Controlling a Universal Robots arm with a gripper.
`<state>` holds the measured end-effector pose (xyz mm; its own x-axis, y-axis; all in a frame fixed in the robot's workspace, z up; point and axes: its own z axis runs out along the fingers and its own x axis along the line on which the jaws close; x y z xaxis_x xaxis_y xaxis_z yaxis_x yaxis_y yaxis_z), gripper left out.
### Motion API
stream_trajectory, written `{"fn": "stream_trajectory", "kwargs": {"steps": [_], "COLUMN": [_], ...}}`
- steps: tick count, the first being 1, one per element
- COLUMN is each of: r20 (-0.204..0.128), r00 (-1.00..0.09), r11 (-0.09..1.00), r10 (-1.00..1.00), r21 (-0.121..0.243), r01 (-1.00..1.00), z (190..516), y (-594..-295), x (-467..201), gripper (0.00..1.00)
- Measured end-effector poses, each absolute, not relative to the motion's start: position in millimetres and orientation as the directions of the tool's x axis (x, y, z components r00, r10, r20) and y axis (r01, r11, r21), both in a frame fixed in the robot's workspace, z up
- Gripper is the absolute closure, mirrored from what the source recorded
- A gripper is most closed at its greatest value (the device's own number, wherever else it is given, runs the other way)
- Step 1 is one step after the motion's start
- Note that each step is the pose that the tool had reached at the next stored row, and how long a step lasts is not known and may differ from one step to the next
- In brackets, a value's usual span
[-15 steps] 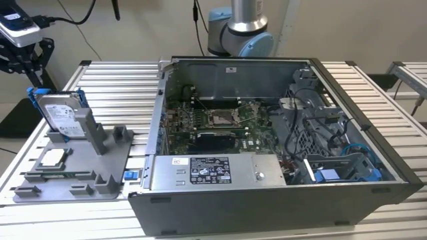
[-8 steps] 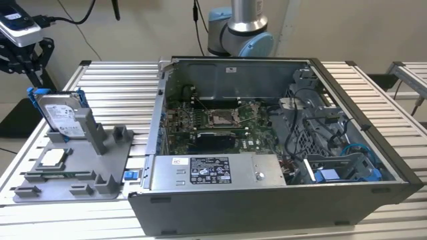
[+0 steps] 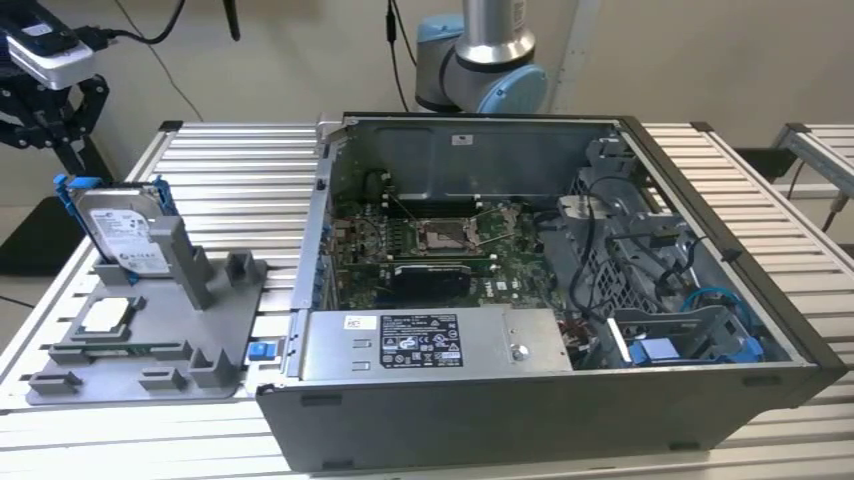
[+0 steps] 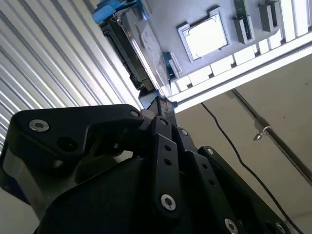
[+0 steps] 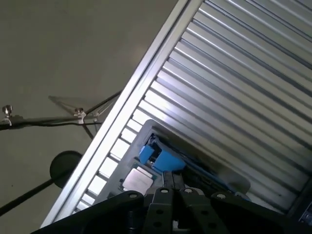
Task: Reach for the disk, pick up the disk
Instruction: 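Pick up the disk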
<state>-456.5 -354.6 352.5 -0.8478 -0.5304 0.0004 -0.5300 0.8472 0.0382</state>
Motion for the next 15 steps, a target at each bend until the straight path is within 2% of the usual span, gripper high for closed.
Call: {"fn": "stream_trajectory", "kwargs": {"steps": [15], "r20": [0.0], "r00": [-0.674], "r11": [0.673], "r10": [-0.739], "r21": [0.038], "r01": [-0.738], "z": [352.6], "y": [-354.5], "x": [-456.5], "gripper": [1.0]}}
